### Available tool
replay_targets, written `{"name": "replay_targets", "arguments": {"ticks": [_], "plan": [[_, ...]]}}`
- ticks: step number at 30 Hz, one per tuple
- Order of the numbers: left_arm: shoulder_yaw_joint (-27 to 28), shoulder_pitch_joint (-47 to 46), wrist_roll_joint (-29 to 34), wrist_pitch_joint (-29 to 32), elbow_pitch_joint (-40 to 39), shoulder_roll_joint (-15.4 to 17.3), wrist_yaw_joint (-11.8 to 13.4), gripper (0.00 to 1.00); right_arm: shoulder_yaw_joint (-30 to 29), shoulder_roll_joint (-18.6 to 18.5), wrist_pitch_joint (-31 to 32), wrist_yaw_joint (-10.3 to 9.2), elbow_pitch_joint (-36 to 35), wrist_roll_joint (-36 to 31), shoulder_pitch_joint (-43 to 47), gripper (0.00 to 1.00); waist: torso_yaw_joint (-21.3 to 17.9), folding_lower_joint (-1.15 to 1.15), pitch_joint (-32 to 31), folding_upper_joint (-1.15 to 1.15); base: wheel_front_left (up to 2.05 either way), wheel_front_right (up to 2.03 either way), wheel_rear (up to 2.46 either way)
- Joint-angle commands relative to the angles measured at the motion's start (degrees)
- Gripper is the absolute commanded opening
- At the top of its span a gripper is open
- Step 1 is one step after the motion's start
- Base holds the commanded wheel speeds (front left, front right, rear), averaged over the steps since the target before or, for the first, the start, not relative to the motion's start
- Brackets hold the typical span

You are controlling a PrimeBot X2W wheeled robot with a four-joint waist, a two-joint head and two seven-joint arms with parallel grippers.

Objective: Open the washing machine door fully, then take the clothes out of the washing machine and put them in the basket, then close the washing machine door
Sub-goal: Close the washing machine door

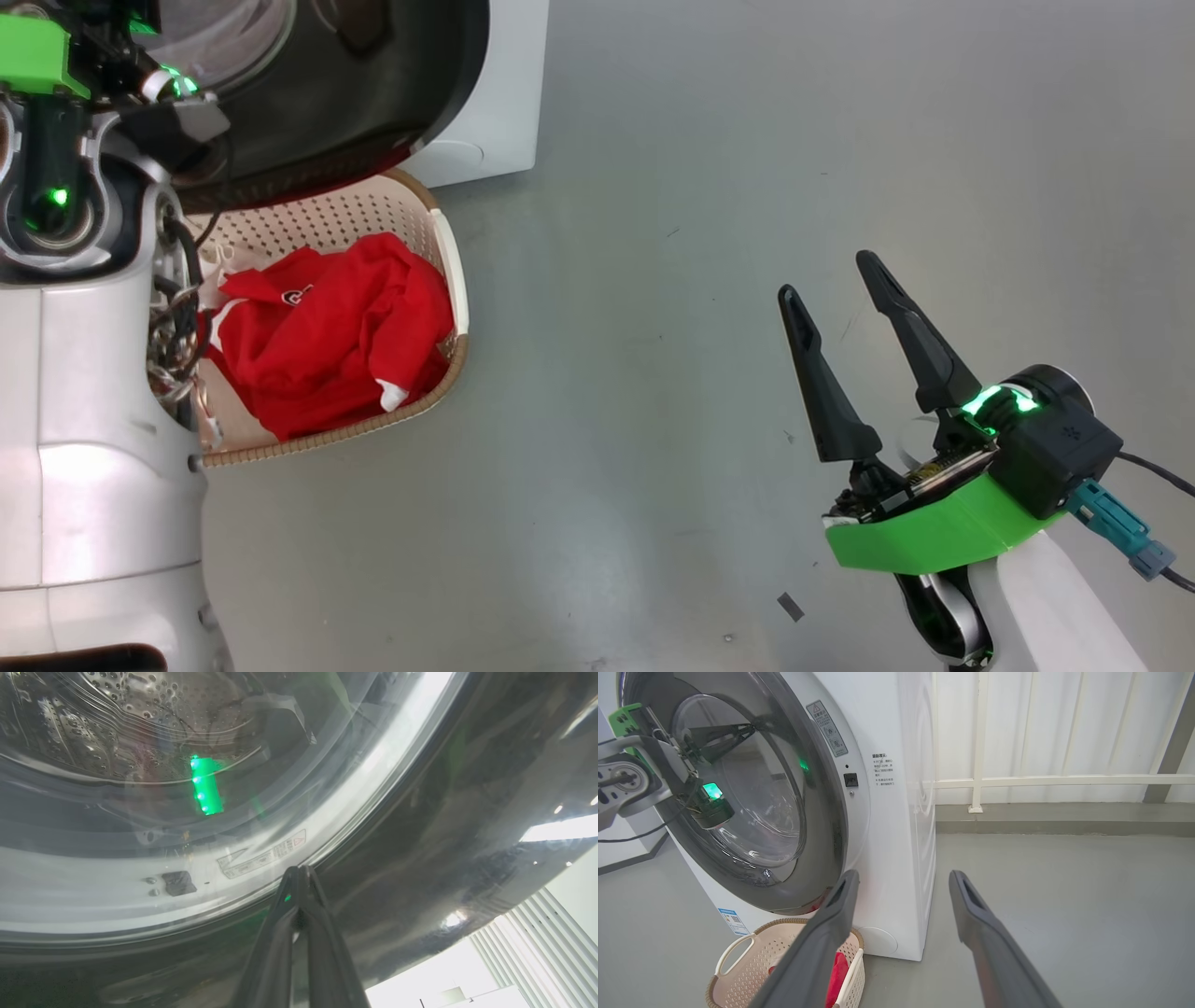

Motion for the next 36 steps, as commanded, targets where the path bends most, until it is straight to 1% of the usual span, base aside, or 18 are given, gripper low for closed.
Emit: {"name": "replay_targets", "arguments": {"ticks": [1, 10, 11, 12, 13, 16, 20, 25, 28, 30, 32, 33, 36], "plan": [[-0.20, -0.85, 0.74, 1.11, -2.56, 1.41, -0.83, 0.00, 0.81, 0.05, -0.36, 0.34, -1.62, 0.47, -1.07, 1.00, 0.10, 0.00, -0.08, 0.00, 0.00, 0.00, 0.00], [-2.01, 6.01, 1.68, 1.11, -6.01, 1.00, -0.83, 0.00, 0.54, 0.05, -0.36, 0.34, -0.61, 0.75, -0.84, 1.00, 1.75, 0.00, -2.89, 0.00, 0.00, 0.00, 0.00], [-2.18, 7.02, 1.96, 0.95, -6.37, 0.99, -0.83, 0.14, 0.59, 0.05, -0.36, 0.34, -0.46, 0.75, -0.79, 1.00, 1.99, 0.00, -3.42, 0.00, 0.00, 0.00, 0.00], [-2.17, 8.02, 2.20, 0.58, -6.79, 0.97, -0.83, 0.55, 0.59, 0.05, -0.36, 0.34, -0.29, 0.70, -0.71, 1.00, 2.27, 0.00, -3.97, 0.00, 0.00, 0.00, 0.00], [-2.26, 9.03, 2.40, 0.44, -7.15, 0.97, -0.83, 1.00, 0.56, 0.05, -0.36, 0.34, -0.11, 0.63, -0.61, 1.00, 2.57, 0.00, -4.53, 0.00, 0.00, 0.00, 0.00], [-2.28, 11.19, 2.73, 0.08, -7.79, 0.96, -0.33, 1.00, 0.42, 0.05, -0.36, 0.34, 0.31, 0.54, -0.35, 1.00, 3.20, 0.00, -5.77, 0.00, 0.00, 0.00, 0.00], [-2.58, 16.12, 3.81, -0.53, -10.54, 1.13, 0.21, 1.00, 0.29, 0.05, -0.36, 0.34, 1.12, 0.51, 0.21, 1.00, 4.47, 0.00, -8.35, 0.00, 0.00, 0.00, 0.00], [-3.84, 24.02, 7.86, -2.25, -15.45, 2.50, 0.20, 1.00, 0.16, 0.05, -0.36, 0.34, 1.96, 0.31, 0.95, 1.00, 6.10, 0.00, -11.87, 0.00, 0.00, 0.00, 0.00], [-4.41, 29.24, 11.12, -4.60, -19.02, 3.41, -0.02, 1.00, -0.08, 0.05, -0.36, 0.34, 2.43, 0.24, 1.57, 1.00, 7.04, 0.00, -13.89, 0.00, 0.00, 0.00, 0.00], [-4.80, 32.48, 14.09, -7.08, -21.69, 4.06, -0.23, 1.00, -0.35, 0.05, -0.36, 0.34, 2.64, 0.08, 1.97, 1.00, 7.65, 0.00, -14.95, 0.00, 0.00, 0.00, 0.00], [-6.15, 35.40, 18.60, -9.68, -24.12, 5.25, -0.42, 1.00, -0.57, 0.05, -0.36, 0.34, 2.93, -0.34, 2.31, 1.00, 8.22, 0.00, -15.81, 0.00, 0.00, 0.00, 0.00], [-7.71, 38.16, 23.74, -12.53, -25.83, 6.58, -0.52, 1.00, -0.80, 0.05, -0.36, 0.34, 3.27, -0.77, 2.52, 1.00, 8.66, 0.00, -16.63, 0.00, 0.00, 0.00, 0.00], [-9.51, 42.03, 30.16, -16.27, -27.60, 7.74, -0.35, 1.00, -1.16, 0.05, -0.36, 0.34, 4.27, -1.74, 3.01, 1.00, 9.27, 0.00, -17.76, 0.00, 0.00, 0.00, 0.00]]}}
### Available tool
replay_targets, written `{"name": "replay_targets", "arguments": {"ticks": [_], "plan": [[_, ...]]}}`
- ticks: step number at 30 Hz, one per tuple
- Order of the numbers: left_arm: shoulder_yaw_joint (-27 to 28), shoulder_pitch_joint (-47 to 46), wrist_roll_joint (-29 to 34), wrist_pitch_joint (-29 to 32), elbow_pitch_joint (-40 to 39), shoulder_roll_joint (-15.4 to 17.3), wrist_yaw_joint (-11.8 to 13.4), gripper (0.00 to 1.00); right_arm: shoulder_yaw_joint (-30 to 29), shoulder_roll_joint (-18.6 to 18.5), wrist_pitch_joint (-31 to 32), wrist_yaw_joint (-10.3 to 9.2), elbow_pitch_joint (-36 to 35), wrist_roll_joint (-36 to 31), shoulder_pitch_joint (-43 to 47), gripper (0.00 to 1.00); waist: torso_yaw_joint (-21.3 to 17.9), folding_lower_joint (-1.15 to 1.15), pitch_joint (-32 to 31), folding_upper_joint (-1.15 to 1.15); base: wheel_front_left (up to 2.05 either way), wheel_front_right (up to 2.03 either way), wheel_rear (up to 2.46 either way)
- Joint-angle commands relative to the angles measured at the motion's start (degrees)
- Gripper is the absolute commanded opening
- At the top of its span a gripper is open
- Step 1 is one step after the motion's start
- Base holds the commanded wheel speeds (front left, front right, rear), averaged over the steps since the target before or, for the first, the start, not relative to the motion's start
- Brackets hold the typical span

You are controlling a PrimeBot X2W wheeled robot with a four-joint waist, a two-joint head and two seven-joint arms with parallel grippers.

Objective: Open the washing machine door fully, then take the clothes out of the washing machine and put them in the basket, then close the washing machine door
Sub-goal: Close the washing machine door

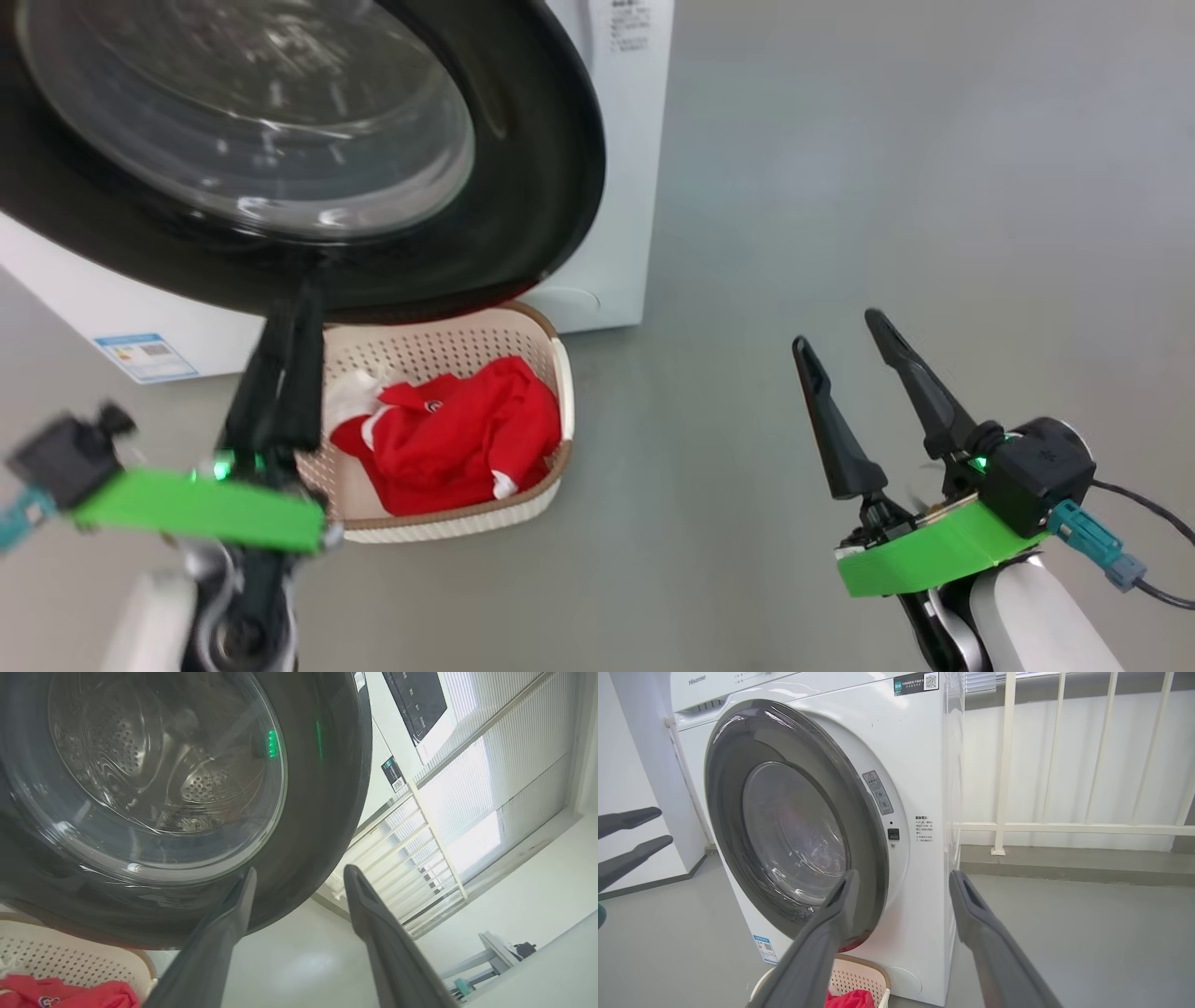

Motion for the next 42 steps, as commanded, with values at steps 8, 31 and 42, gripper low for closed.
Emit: {"name": "replay_targets", "arguments": {"ticks": [8, 31, 42], "plan": [[-0.77, 9.16, 15.94, -7.12, -6.29, 5.37, 3.84, 1.00, -1.06, 0.07, -0.37, 0.35, -0.01, -1.88, 1.30, 1.00, 2.11, 0.00, -3.90, 0.00, 0.00, 0.00, 0.00], [4.94, 24.16, 45.33, -9.24, -15.29, 1.51, 10.87, 1.00, -4.58, 0.07, -0.37, 0.35, 2.94, -2.09, 5.90, 1.00, 1.17, 0.00, -9.78, 0.00, 0.00, 0.00, 0.00], [7.99, 26.80, 48.80, -9.24, -15.11, -0.32, 9.39, 1.00, -4.64, 0.07, -0.37, 0.35, 2.32, -3.07, 7.14, 1.00, 1.27, 0.00, -10.09, 0.00, 0.00, 0.00, 0.00]]}}
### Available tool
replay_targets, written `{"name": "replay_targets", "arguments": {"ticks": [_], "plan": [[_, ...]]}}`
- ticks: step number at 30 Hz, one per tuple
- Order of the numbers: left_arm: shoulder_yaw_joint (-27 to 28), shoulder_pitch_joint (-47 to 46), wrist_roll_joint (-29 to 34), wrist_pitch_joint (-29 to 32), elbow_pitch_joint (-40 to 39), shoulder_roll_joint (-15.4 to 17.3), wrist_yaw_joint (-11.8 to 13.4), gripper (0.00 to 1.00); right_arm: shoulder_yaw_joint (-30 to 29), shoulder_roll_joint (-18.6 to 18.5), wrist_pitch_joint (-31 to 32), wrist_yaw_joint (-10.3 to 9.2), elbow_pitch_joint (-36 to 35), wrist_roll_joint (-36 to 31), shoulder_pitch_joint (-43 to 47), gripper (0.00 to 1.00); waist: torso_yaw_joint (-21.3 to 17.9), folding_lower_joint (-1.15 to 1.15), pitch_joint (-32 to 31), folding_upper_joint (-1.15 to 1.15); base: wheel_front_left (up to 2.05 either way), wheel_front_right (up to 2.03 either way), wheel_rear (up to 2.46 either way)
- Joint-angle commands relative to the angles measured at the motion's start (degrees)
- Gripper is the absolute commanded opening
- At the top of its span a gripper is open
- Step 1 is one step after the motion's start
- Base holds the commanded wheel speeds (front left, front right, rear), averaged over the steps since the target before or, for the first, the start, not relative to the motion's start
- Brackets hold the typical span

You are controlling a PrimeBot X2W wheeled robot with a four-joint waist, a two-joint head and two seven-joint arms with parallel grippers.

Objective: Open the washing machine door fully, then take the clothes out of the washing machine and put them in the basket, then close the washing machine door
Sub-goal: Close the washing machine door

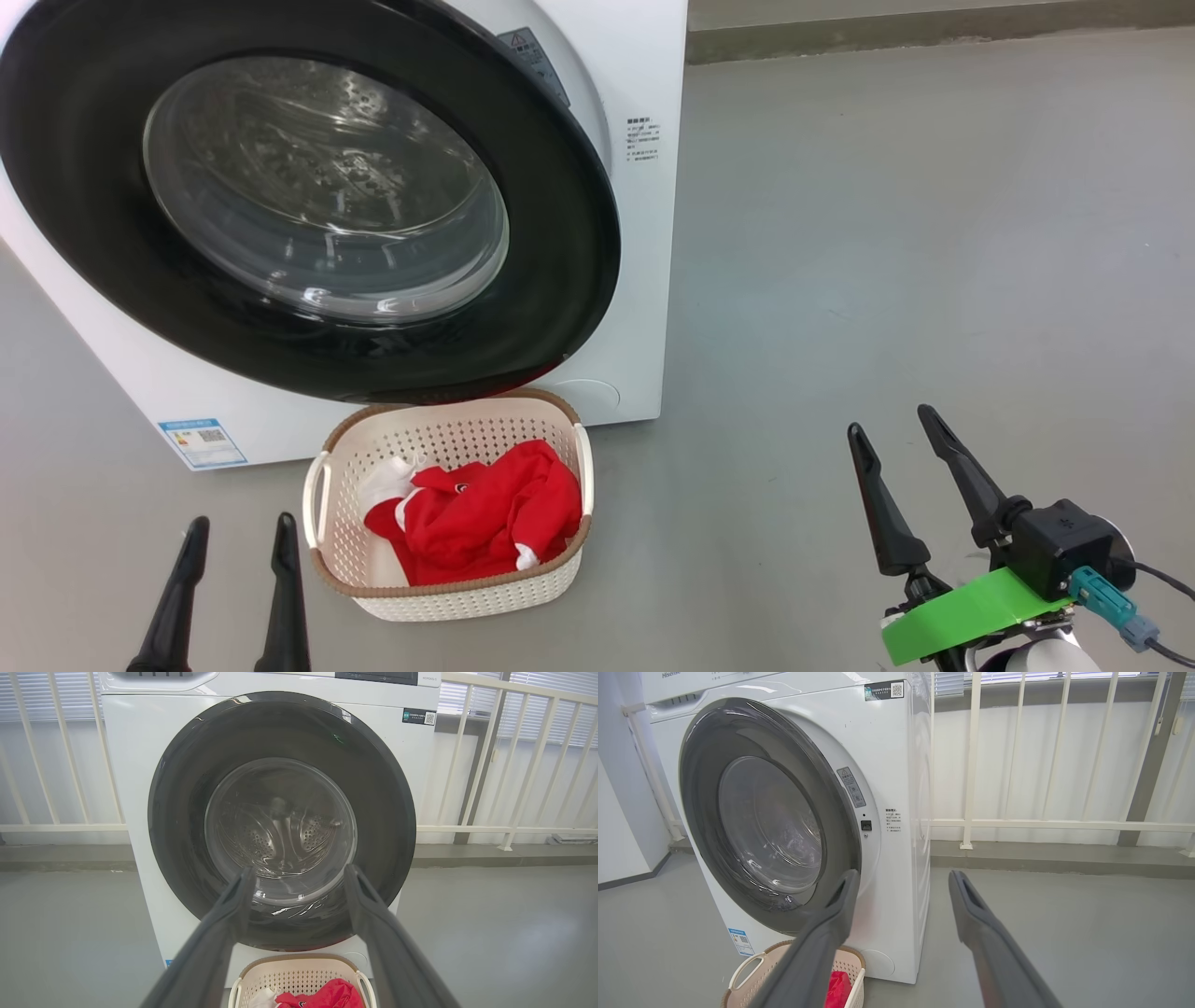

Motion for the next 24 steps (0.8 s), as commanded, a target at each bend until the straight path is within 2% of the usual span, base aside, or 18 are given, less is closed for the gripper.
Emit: {"name": "replay_targets", "arguments": {"ticks": [1, 14, 15, 16, 17, 18, 22, 24], "plan": [[2.39, -0.92, 0.76, -0.68, -1.20, 0.21, -0.64, 1.00, 1.04, -0.07, -0.37, 0.34, -1.69, -0.61, -1.01, 1.00, -0.04, 0.00, 0.03, 0.00, 0.00, 0.00, 0.00], [2.80, -1.18, 2.75, -0.69, -0.74, -1.49, -2.86, 1.00, 1.35, -0.07, -0.37, 0.34, -1.64, -0.54, -0.84, 1.00, 0.72, 0.00, 0.23, 0.00, 0.00, 0.00, 0.00], [2.69, -1.25, 2.91, -0.69, -0.85, -1.58, -3.05, 1.00, 1.28, -0.07, -0.37, 0.34, -1.63, -0.64, -0.84, 0.89, 1.02, 0.00, 0.26, 0.00, 0.00, 0.00, 0.00], [2.59, -1.27, 3.04, -0.69, -0.94, -1.66, -3.25, 1.00, 1.32, -0.07, -0.37, 0.34, -1.62, -0.79, -0.87, 0.71, 1.32, 0.00, 0.28, 0.00, 0.00, 0.00, 0.00], [2.53, -1.29, 3.10, -0.69, -1.06, -1.70, -3.51, 1.00, 1.32, -0.07, -0.37, 0.34, -1.60, -0.95, -0.89, 0.47, 1.71, 0.00, 0.32, 0.00, 0.00, 0.00, 0.00], [2.52, -1.32, 3.08, -0.69, -1.19, -1.76, -3.75, 1.00, 1.29, -0.07, -0.37, 0.34, -1.56, -1.03, -0.92, 0.37, 2.12, 0.00, 0.36, 0.00, 0.00, 0.00, 0.00], [2.07, -1.47, 3.14, -0.69, -1.64, -2.16, -4.48, 1.00, 1.76, -0.07, -0.37, 0.34, -1.09, -1.35, -1.15, 0.00, 3.96, 0.00, 0.54, 0.00, 0.00, 0.00, 0.00], [1.58, -1.60, 3.30, -0.69, -1.86, -2.40, -4.77, 1.00, 2.14, -0.07, -0.37, 0.34, -0.80, -1.37, -1.42, 0.00, 5.03, 0.00, 0.74, 0.00, 0.00, 0.00, 0.00]]}}
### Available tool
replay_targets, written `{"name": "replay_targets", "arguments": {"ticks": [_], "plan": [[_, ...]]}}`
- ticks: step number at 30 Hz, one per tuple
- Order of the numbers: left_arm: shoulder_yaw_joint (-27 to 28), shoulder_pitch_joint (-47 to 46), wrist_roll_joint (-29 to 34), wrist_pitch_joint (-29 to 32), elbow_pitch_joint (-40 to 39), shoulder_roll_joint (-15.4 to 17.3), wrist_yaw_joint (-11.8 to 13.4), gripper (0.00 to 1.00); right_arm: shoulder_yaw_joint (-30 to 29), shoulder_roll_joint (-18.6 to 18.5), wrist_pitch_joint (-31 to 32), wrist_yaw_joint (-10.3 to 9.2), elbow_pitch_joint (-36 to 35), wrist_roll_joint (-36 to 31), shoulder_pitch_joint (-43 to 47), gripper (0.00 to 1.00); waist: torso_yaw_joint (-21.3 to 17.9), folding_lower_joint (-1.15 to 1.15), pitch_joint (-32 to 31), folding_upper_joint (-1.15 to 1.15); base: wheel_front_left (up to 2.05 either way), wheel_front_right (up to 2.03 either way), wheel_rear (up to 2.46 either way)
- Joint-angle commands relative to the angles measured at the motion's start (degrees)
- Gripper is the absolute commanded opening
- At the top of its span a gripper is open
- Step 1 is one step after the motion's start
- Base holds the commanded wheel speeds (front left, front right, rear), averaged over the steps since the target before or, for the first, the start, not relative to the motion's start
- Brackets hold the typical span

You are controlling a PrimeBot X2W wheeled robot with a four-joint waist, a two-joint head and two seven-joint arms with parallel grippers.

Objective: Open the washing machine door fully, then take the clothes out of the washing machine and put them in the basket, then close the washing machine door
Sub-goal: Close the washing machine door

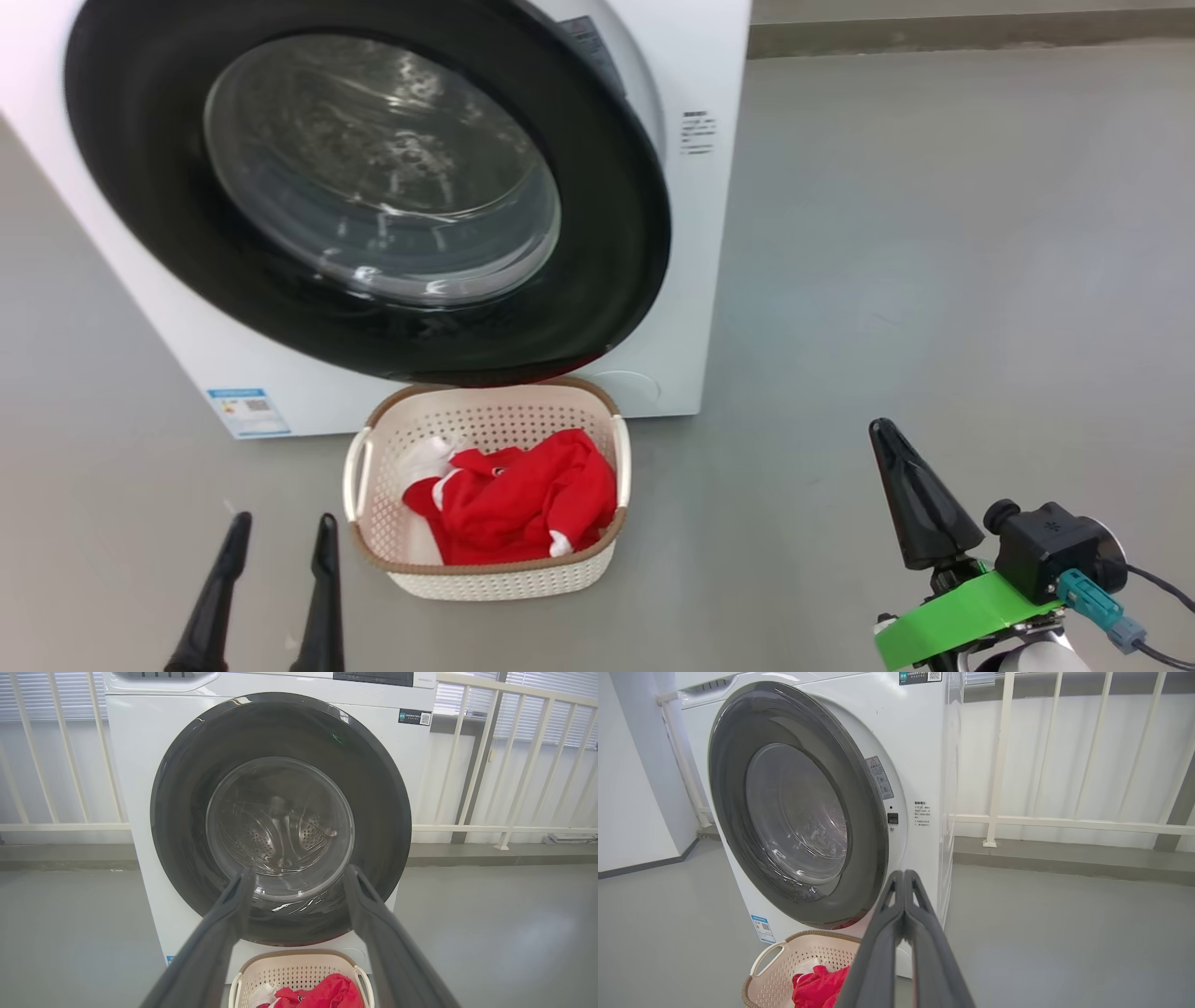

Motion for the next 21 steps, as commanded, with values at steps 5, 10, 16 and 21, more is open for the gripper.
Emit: {"name": "replay_targets", "arguments": {"ticks": [5, 10, 16, 21], "plan": [[0.74, -1.82, 1.03, -0.69, -2.03, -0.25, -0.94, 1.00, 2.03, -0.08, -0.37, 0.35, -0.74, -0.42, -2.43, 0.00, 3.50, 0.00, 1.56, 0.00, 0.00, 0.00, 0.00], [-1.23, -2.82, 1.69, -0.69, -2.61, -0.70, -1.89, 1.00, 2.40, -0.08, -0.37, 0.35, 0.05, -0.71, -4.28, 0.00, 6.93, 0.00, 3.95, 0.00, 0.00, 0.00, 0.00], [-3.20, -4.47, 1.63, -0.69, -2.85, -1.33, -2.78, 1.00, 2.73, -0.08, -0.37, 0.35, 0.82, -1.99, -7.04, 0.00, 11.14, 0.00, 7.10, 0.00, 0.00, 0.00, 0.00], [-4.03, -6.11, 1.23, -0.69, -2.85, -1.70, -3.42, 1.00, 2.86, -0.08, -0.37, 0.35, 1.47, -3.09, -9.80, 0.00, 13.89, 0.00, 9.20, 0.00, 0.00, 0.00, 0.00]]}}
